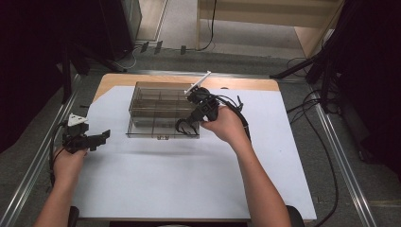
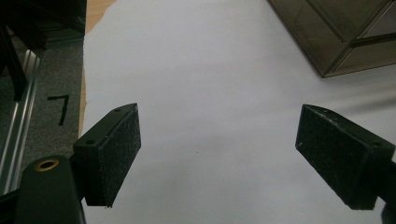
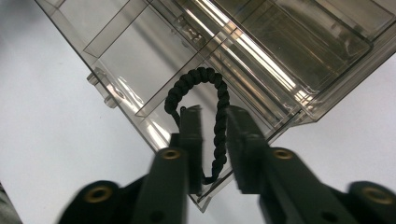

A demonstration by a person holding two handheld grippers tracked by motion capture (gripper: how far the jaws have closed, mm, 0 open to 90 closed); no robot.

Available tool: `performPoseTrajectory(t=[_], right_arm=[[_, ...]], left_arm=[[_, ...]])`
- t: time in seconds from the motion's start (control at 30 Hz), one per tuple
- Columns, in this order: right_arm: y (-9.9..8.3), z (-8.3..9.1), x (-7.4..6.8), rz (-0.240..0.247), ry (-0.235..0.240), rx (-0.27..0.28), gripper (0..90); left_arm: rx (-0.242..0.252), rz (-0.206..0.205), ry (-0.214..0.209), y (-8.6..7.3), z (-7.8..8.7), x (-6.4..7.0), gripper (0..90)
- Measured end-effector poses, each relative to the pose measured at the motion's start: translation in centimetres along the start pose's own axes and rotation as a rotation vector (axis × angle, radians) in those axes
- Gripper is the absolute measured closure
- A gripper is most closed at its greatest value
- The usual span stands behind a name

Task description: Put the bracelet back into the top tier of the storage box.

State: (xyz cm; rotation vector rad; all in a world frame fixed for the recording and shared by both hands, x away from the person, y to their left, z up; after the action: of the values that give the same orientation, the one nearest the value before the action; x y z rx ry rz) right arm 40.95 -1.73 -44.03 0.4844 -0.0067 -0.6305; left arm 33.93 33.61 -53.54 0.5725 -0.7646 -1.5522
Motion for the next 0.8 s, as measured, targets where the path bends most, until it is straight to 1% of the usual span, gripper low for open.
performPoseTrajectory(t=[0.03,0.07,0.13,0.27,0.3,0.37,0.6,0.63,0.7,0.8], right_arm=[[0.1,-0.1,0.0,0.002,-0.003,0.003,83.4],[0.1,-0.4,0.0,0.002,0.002,-0.004,83.6],[0.1,-0.9,0.2,0.003,-0.017,-0.019,83.5],[-0.1,-2.1,0.1,0.015,-0.027,-0.055,84.1],[-0.1,-2.3,0.1,0.013,-0.035,-0.061,84.2],[-0.1,-2.6,0.1,0.023,-0.034,-0.069,84.2],[-0.5,-3.3,0.3,0.018,-0.033,-0.101,81.8],[-0.4,-3.3,0.3,0.016,-0.025,-0.094,80.3],[-0.4,-3.2,0.3,0.016,-0.025,-0.096,78.2],[-0.4,-2.8,0.1,0.017,-0.021,-0.081,75.2]], left_arm=[[0.0,0.001,-0.001,0.0,0.0,0.0,15.3],[0.0,0.002,0.0,0.0,0.0,0.0,15.2],[0.001,0.002,0.0,0.0,0.0,0.0,15.3],[0.0,0.002,0.002,0.0,0.1,-0.1,15.3],[-0.001,0.004,0.003,0.0,0.1,-0.1,15.3],[0.0,0.004,0.004,0.0,0.1,-0.1,15.3],[-0.002,0.002,0.0,-0.1,0.0,-0.1,15.3],[-0.001,0.002,0.0,-0.1,0.0,-0.1,15.3],[-0.002,0.003,0.0,-0.1,0.0,-0.1,15.3],[-0.001,0.004,0.002,-0.1,0.0,-0.1,15.3]])
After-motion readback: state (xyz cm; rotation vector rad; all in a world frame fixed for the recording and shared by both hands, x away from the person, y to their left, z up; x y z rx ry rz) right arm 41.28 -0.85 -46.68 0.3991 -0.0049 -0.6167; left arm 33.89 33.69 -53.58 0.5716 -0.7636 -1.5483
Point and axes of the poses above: each handheld gripper's, and its own axes: z roughly backward along the jaws, y roughly out of its top, x roughly to its right, the point moved 5 cm from there along -z, roughly forward along the jaws, and after that the axes turned 4 degrees about z, right-handed, at the moved point
